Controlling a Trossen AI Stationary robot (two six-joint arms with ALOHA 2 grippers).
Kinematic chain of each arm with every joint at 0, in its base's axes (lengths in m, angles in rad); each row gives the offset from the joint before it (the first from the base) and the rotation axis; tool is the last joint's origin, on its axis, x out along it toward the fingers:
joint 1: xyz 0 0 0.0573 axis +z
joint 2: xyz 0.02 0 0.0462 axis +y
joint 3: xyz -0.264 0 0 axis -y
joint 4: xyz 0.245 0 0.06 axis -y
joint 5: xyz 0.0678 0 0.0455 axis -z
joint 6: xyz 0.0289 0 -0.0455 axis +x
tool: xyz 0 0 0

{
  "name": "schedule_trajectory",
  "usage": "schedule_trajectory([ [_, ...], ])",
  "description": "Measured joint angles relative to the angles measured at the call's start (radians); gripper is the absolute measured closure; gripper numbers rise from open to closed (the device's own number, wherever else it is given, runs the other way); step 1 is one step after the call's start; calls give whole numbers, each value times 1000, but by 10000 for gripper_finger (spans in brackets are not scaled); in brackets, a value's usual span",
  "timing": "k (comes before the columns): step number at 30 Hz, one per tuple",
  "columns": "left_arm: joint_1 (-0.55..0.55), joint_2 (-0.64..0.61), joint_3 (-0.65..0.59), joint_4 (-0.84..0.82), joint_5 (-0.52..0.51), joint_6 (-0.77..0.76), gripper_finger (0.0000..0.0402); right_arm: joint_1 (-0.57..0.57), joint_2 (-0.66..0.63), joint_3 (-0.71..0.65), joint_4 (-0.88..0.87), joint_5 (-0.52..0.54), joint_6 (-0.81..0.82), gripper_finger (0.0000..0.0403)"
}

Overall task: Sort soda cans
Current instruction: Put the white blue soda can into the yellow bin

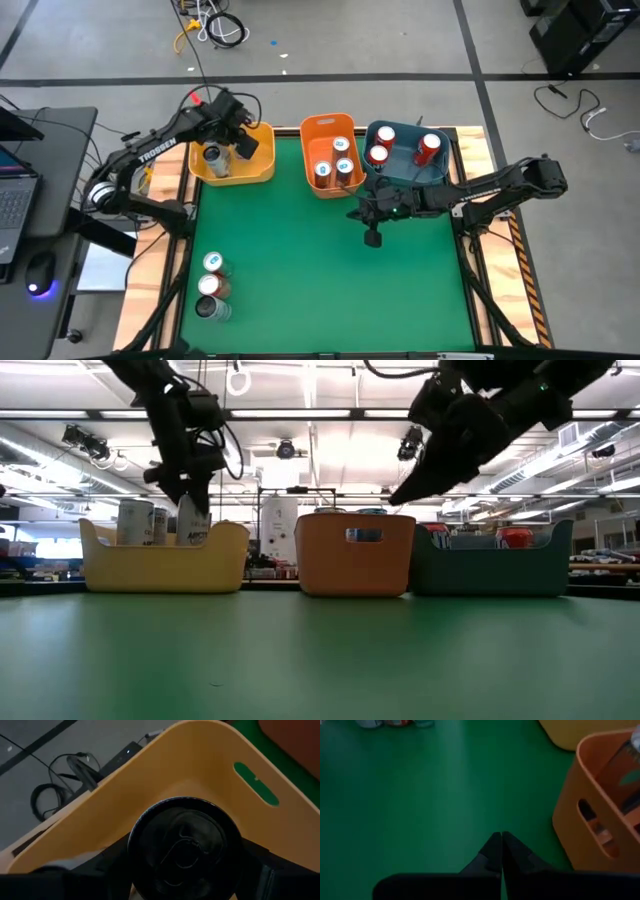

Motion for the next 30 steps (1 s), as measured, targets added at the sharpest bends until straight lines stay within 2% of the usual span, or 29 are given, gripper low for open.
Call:
schedule_trajectory([
  [6,45,-2,-34,81,19,21,149,0,0,-38,29,0,64,403],
  [14,91,-2,-93,126,51,22,149,0,0,-43,53,0,66,403],
  [26,100,-2,-133,211,62,21,149,0,0,-43,58,-9,67,403],
  [28,100,-2,-133,208,57,21,134,0,0,-43,58,-10,67,403],
  [30,99,-2,-133,205,50,21,103,0,0,-43,58,-10,67,403],
])
